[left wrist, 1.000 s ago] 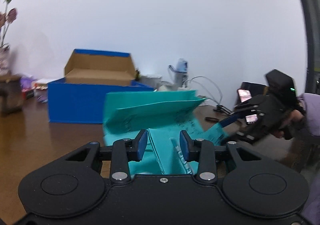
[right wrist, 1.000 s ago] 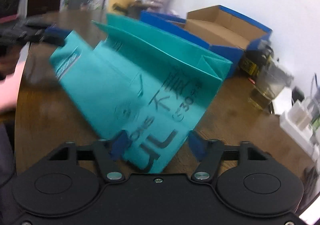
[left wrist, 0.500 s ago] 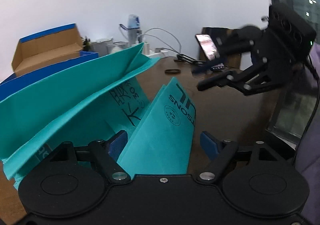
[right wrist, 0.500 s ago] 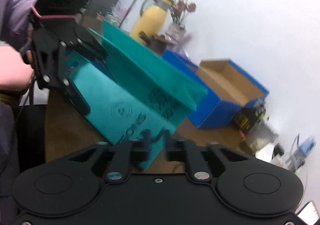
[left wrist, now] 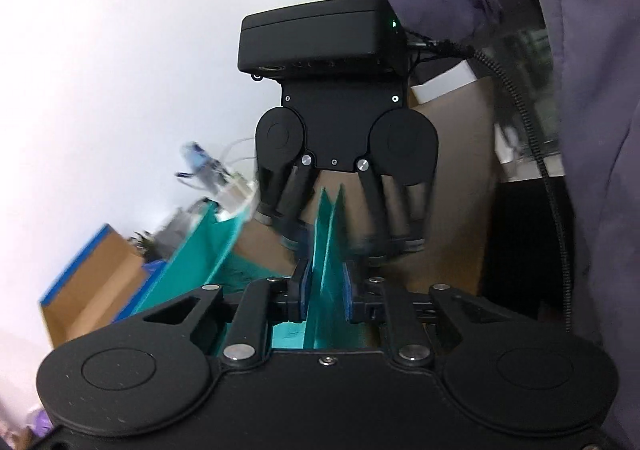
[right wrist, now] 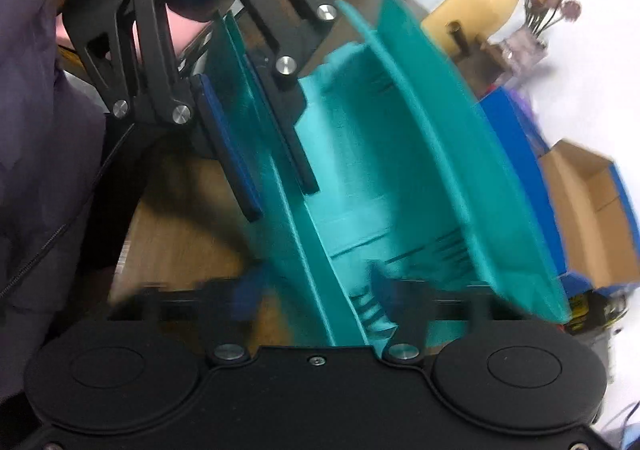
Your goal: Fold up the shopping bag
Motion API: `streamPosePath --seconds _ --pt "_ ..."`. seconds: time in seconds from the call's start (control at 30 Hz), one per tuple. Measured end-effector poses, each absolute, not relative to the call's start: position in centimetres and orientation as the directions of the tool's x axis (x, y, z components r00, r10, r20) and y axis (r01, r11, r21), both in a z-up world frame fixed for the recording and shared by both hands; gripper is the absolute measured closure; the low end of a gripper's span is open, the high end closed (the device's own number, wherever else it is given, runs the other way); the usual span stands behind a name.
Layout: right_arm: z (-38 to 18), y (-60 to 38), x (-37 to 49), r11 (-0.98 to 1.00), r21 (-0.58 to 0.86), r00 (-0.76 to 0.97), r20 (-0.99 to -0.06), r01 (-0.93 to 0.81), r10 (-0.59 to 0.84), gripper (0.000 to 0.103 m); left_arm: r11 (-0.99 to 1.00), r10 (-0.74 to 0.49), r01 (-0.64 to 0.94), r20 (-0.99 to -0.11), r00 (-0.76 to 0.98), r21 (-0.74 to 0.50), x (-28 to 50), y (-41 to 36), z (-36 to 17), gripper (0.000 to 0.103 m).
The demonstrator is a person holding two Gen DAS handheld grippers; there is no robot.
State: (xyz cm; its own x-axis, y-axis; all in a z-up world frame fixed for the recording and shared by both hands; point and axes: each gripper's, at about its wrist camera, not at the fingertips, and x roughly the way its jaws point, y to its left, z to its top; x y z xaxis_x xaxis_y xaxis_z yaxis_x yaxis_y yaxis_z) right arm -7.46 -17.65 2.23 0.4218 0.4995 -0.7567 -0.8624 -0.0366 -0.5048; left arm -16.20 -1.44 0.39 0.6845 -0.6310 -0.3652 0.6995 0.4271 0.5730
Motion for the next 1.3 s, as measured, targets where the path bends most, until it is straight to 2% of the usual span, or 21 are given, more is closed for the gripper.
streamPosePath --seconds 0.07,0.17,0.23,0.33,0.47,0.53,0.6,0.67,0.73,0.77,0.87,0.93,1.0,1.1,1.13,1.3 --pt "2.0 -18.0 -8.0 0.019 -0.508 0.452 -0.748 -0.861 0.486 0.093 0.424 -0.645 0.752 -0.415 0.642 0.505 -15.5 -0.9 0.6 0.086" --pt "1.1 -19.3 -9.9 0.046 -0.611 0.555 -0.680 -0.790 0.479 0.096 0.501 -0.678 0.790 -0.407 0.612 0.354 -14.1 1.1 2.4 0.082" --pt "0.6 -19.8 -10.9 0.056 -0.650 0.594 -0.652 -0.758 0.470 0.098 0.556 -0.689 0.796 -0.402 0.603 0.240 -12.4 2.2 3.8 0.065" --pt "0.4 -20.4 -11.9 0.075 -0.647 0.593 -0.638 -0.759 0.492 0.098 0.654 -0.632 0.733 -0.398 0.665 0.186 -9.2 2.4 4.7 0.060" --pt "0.1 -21.1 -12.6 0.095 -0.641 0.591 -0.627 -0.762 0.508 0.098 0.753 -0.491 0.635 -0.497 0.715 0.170 -5.1 2.2 4.1 0.060" --pt "0.0 -21.4 -12.7 0.110 -0.639 0.594 -0.618 -0.761 0.515 0.096 0.792 -0.418 0.583 -0.533 0.735 0.183 -3.3 2.5 3.4 0.053" --pt "-0.5 -21.5 -13.0 0.108 -0.634 0.584 -0.616 -0.766 0.528 0.096 0.830 -0.374 0.539 -0.573 0.729 0.143 -2.3 3.2 3.9 0.052" --pt "-1.0 -21.9 -13.8 0.100 -0.641 0.581 -0.605 -0.761 0.545 0.096 0.855 -0.392 0.516 -0.590 0.706 0.050 -0.7 3.8 4.6 0.050" --pt "-1.0 -21.9 -14.0 0.098 -0.643 0.578 -0.597 -0.759 0.556 0.096 0.857 -0.411 0.515 -0.594 0.692 0.006 0.8 3.6 4.8 0.041" --pt "-1.0 -22.0 -14.0 0.100 -0.643 0.576 -0.595 -0.760 0.560 0.096 0.860 -0.415 0.510 -0.592 0.691 -0.008 1.5 3.4 4.7 0.040" --pt "-1.2 -22.4 -14.1 0.115 -0.641 0.578 -0.583 -0.759 0.572 0.095 0.888 -0.356 0.460 -0.633 0.687 -0.001 3.6 1.3 3.5 0.040" --pt "-1.3 -23.0 -14.5 0.128 -0.639 0.580 -0.573 -0.758 0.579 0.095 0.897 -0.296 0.442 -0.750 0.592 -0.005 5.7 0.4 2.6 0.040" --pt "-1.5 -23.9 -15.1 0.142 -0.637 0.583 -0.563 -0.758 0.585 0.094 0.886 -0.309 0.462 -0.785 0.537 -0.032 6.1 -0.6 2.0 0.037" --pt "-1.2 -24.9 -15.4 0.195 -0.611 0.589 -0.552 -0.767 0.590 0.086 0.872 -0.281 0.489 -0.792 0.543 0.026 6.0 -1.4 1.6 0.029" --pt "-1.0 -25.3 -15.5 0.217 -0.594 0.588 -0.549 -0.774 0.594 0.078 0.867 -0.277 0.496 -0.787 0.551 0.043 5.7 -1.5 1.6 0.026" --pt "3.6 -29.5 -14.9 0.386 -0.351 0.520 -0.522 -0.853 0.676 0.076 0.862 -0.272 0.500 -0.755 0.597 0.085 3.7 -1.4 1.4 0.025"
